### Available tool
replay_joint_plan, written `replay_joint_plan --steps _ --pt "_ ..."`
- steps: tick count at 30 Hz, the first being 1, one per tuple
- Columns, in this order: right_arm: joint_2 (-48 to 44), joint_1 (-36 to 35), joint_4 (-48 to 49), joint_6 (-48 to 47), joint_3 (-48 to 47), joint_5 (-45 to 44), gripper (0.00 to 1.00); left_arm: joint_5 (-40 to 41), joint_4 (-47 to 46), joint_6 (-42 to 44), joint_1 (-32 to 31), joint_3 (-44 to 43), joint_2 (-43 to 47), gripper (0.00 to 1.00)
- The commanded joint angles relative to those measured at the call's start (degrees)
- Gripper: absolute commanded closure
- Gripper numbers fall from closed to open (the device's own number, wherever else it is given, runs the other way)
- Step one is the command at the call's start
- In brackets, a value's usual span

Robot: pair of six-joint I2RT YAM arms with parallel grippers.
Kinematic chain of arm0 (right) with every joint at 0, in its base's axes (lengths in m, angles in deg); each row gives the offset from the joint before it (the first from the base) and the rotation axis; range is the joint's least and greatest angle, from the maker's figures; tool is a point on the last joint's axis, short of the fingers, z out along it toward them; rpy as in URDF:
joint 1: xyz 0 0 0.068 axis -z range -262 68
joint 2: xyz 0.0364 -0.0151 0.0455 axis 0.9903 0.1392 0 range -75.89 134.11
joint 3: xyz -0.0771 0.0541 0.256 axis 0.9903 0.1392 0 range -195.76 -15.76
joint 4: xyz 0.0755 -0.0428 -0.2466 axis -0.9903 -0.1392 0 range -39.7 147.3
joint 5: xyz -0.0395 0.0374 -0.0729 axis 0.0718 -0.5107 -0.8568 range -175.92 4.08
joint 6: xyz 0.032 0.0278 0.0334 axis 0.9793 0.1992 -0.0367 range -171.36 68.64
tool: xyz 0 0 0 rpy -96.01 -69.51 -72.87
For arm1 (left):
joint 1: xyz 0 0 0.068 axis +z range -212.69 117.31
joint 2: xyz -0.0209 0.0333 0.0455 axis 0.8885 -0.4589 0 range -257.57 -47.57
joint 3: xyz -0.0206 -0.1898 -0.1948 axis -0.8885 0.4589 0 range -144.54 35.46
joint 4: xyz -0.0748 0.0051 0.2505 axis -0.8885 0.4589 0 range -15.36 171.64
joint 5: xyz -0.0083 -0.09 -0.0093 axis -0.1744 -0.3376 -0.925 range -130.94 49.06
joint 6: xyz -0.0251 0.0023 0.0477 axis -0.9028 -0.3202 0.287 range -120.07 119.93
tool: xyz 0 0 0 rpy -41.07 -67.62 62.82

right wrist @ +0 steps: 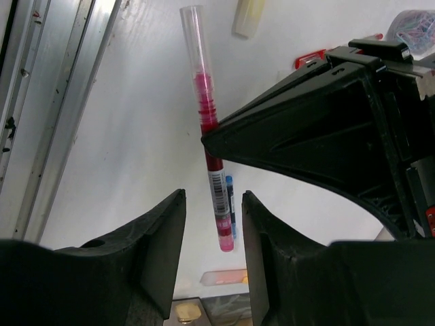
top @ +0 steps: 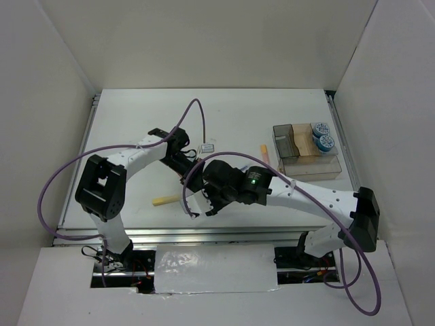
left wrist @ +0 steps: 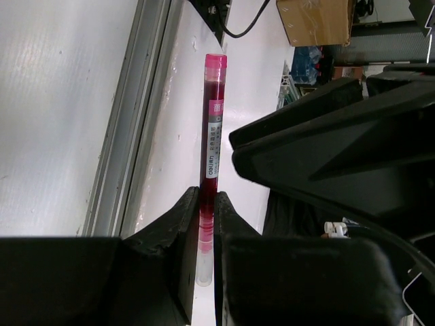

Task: Sort the stationery into containers
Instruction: Place the pen in the storage box.

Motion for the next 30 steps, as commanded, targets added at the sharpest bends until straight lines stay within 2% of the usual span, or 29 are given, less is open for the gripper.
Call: replay_joint_plan --steps 1,16,18,21,22,23,24,26,28,29,30 --pt "0.72 -0.95 2.48 -1.07 -2.89 0.02 0.55 -3.11 0.54 -1.08 -0.15 0.04 -0.77 1.0" --pt "3.53 -1.74 3.89 -2.21 -2.89 -1.3 0.59 -3.2 0.45 -1.7 -0.15 -0.05 -1.3 1.0" --pt "3.79 -1.65 3.97 -2.21 -3.06 -1.3 0.63 -3.2 0.45 -1.61 -0.15 0.04 -1.39 1.0" --pt "3.8 -1.04 3.36 -2.12 -3.06 -1.3 0.77 -3.2 0.54 -0.91 -0.15 0.04 -1.12 0.98" --pt "3.45 -0.86 3.19 -1.95 -2.98 -1.21 0.84 -3.29 0.71 0.31 -0.15 0.04 -0.95 0.9" --pt "3.1 -0.6 3.01 -1.95 -2.72 -1.21 0.87 -3.37 0.8 1.02 -0.15 0.12 -0.86 0.82" --pt "2.48 0.18 3.01 -1.95 -1.76 -1.3 0.92 -3.38 0.11 1.02 -0.06 0.38 -0.25 0.64" --pt "0.29 1.5 3.09 -2.21 0.35 -1.73 0.95 -2.85 -0.86 0.23 0.29 1.35 0.37 0.46" --pt "-2.86 4.57 3.01 -2.82 2.2 -1.91 0.96 -1.97 -2.44 -0.64 1.25 2.57 1.68 0.13" --pt "-4.28 5.72 2.83 -3.26 4.12 -1.74 0.96 -0.92 -3.67 -1.52 2.04 3.11 2.73 0.09" --pt "-6.99 9.21 2.66 -4.14 5.27 -1.39 0.97 -0.48 -5.33 -2.48 2.66 3.89 3.18 0.01"
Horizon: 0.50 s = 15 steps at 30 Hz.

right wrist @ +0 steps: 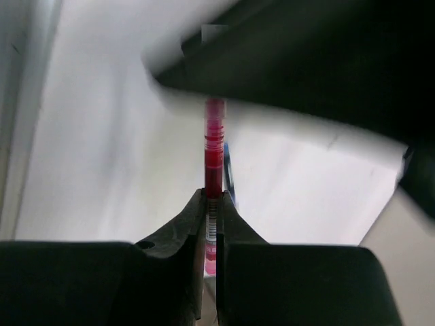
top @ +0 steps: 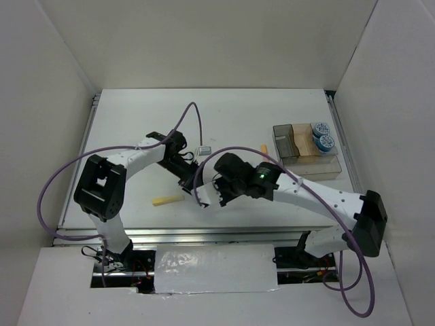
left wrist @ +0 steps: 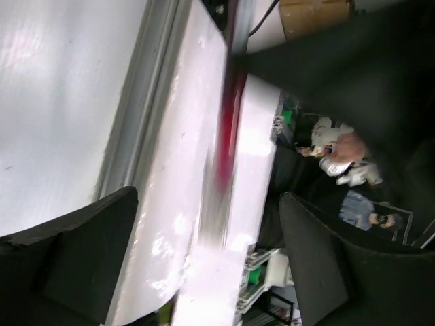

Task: Sort the stationery into containers
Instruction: Place the pen in the storage box.

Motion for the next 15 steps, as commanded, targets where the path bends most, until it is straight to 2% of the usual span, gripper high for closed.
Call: replay_joint_plan --steps 1,6,7,9,10,12,13,15 --pt "-8.23 6.57 0.62 -2.13 3.49 0.28 0.97 0.18 -3.69 -1.64 2.49 1.69 3.88 0.01" --pt "-16.67 19.48 -2.98 -10.38 10.43 1.68 0.99 4.22 -7.38 -4.45 7.85 1.61 5.64 0.01" --pt "-19.03 24.99 -3.42 -11.97 11.22 1.95 0.99 4.66 -8.6 -4.71 8.38 1.7 5.73 0.01" --pt "-20.8 31.16 -4.56 -18.2 13.42 2.38 0.99 5.28 -9.23 -4.81 9.0 1.78 6.17 0.01" --pt "-20.9 37.9 -4.91 -20.14 13.95 2.65 0.99 5.37 -9.23 -4.72 8.91 1.78 6.26 0.01" --pt "-20.38 44.7 -5.27 -26.72 14.83 3.61 0.99 5.89 -9.49 -4.63 7.95 1.96 6.78 0.01" --pt "-19.77 50.73 -5.18 -28.84 15.36 4.14 0.99 7.11 -10.19 -4.89 7.25 1.96 6.87 0.01" --pt "-18.37 55.78 -4.57 -34.9 15.89 3.88 0.99 8.96 -11.25 -6.12 6.45 2.22 7.66 0.01"
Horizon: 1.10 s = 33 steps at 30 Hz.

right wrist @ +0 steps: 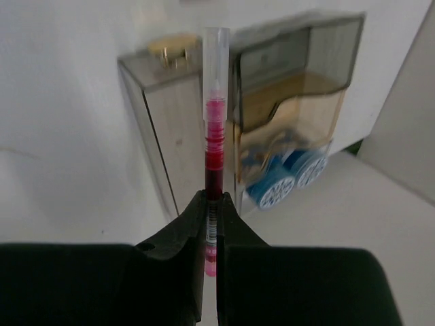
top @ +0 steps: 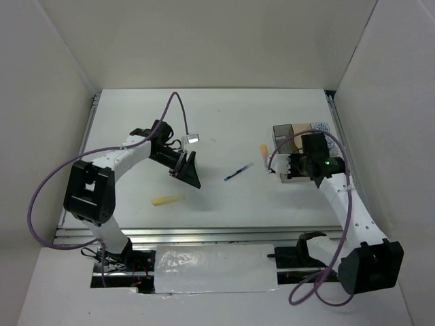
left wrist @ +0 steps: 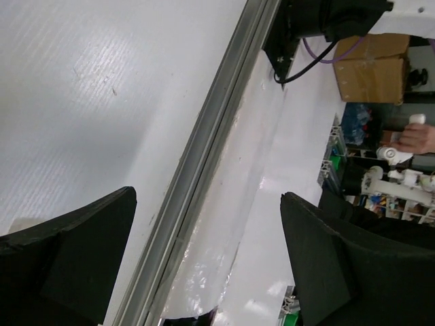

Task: Sort the stationery into containers
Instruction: Place the pen in the storage box.

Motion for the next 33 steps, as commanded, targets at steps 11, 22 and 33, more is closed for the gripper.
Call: replay_joint_plan --steps 11,22,33 --pt "10.75 15.73 3.72 -22.21 -0.33 -1.33 0.97 15.74 -9.89 -6.43 -4.34 1.76 7.53 0.01" --pt "16.21 14.15 10.76 -21.51 2.3 -6.6 0.79 37.75 -25.55 -10.21 -6.8 10.99 24.41 0.01" --pt "16.39 13.44 12.43 -17.47 0.65 -6.09 0.56 49.77 -26.88 -5.47 -21.47 6.19 13.97 0.05"
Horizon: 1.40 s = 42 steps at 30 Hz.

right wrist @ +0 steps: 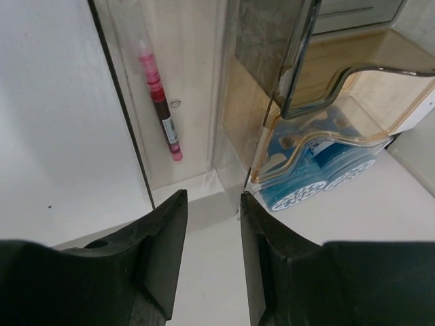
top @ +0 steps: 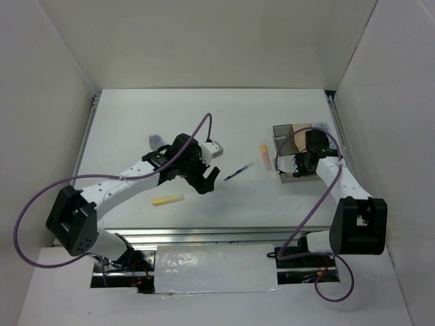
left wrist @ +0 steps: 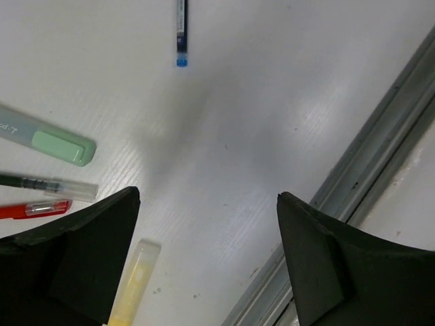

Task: Sort the stationery into containers
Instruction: Place the pen in the storage box, then pick up the pen from the center of the board.

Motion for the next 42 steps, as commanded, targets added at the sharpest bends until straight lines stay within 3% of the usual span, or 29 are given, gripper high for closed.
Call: replay_joint_plan --steps 1,5,6,11,18,21,29,34,35,36,37,39,41,42 --pt "-0.44 -0.28 0.87 3.27 -3.75 1.08 0.56 7.01 -1.48 1.7 -2.05 -5.02 -5.01 0.08" --pt "-1.66 0.85 -6.42 19.34 -13.76 10.47 0.59 9.4 0.97 1.53 -4.51 -13.96 -16.78 0.21" --pt "-2.11 1.47 -7.3 22.94 -15.7 16.85 0.6 9.66 1.68 1.35 -4.78 -15.65 -18.98 0.22" --pt "-5.26 4.72 -9.34 50.97 -23.71 29.47 0.63 9.84 3.97 1.17 -6.01 -23.82 -29.19 0.42" --pt "-10.19 9.99 -3.55 83.13 -21.62 41.25 0.61 13.08 6.61 1.97 -8.03 -31.48 -37.28 0.4" --pt "-12.39 12.46 -0.99 90.18 -19.95 44.94 0.61 13.61 6.61 1.53 -8.2 -33.15 -40.44 0.44" --pt "-12.57 16.32 -1.6 96.89 -20.2 51.89 0.6 15.64 7.31 1.79 -8.47 -35.09 -44.75 0.53" --pt "-13.61 17.38 0.68 100.49 -18.54 55.58 0.6 14.93 9.42 1.79 -8.47 -36.58 -46.6 0.7" --pt "-14.15 17.3 3.03 102.67 -17.05 55.85 0.61 14.59 9.77 1.88 -8.47 -36.5 -46.6 0.75" --pt "-14.93 17.21 4.45 104.78 -16.17 55.94 0.61 14.58 9.95 1.97 -8.47 -36.23 -46.34 0.89" --pt "-15.29 17.03 5.42 105.67 -15.55 55.94 0.61 14.32 10.12 1.88 -8.38 -35.1 -45.9 0.93" --pt "-15.29 15.9 7.44 108.39 -14.67 55.15 0.61 13.01 9.43 2.32 -7.77 -32.29 -43.72 1.0" --pt "-14.94 14.84 9.72 110.94 -14.32 55.15 0.6 10.99 7.67 1.71 -5.85 -30.26 -39.77 1.0" --pt "-14.42 14.14 10.61 111.83 -14.31 55.5 0.59 5.93 7.14 1.27 -4.96 -28.69 -38.0 1.0"
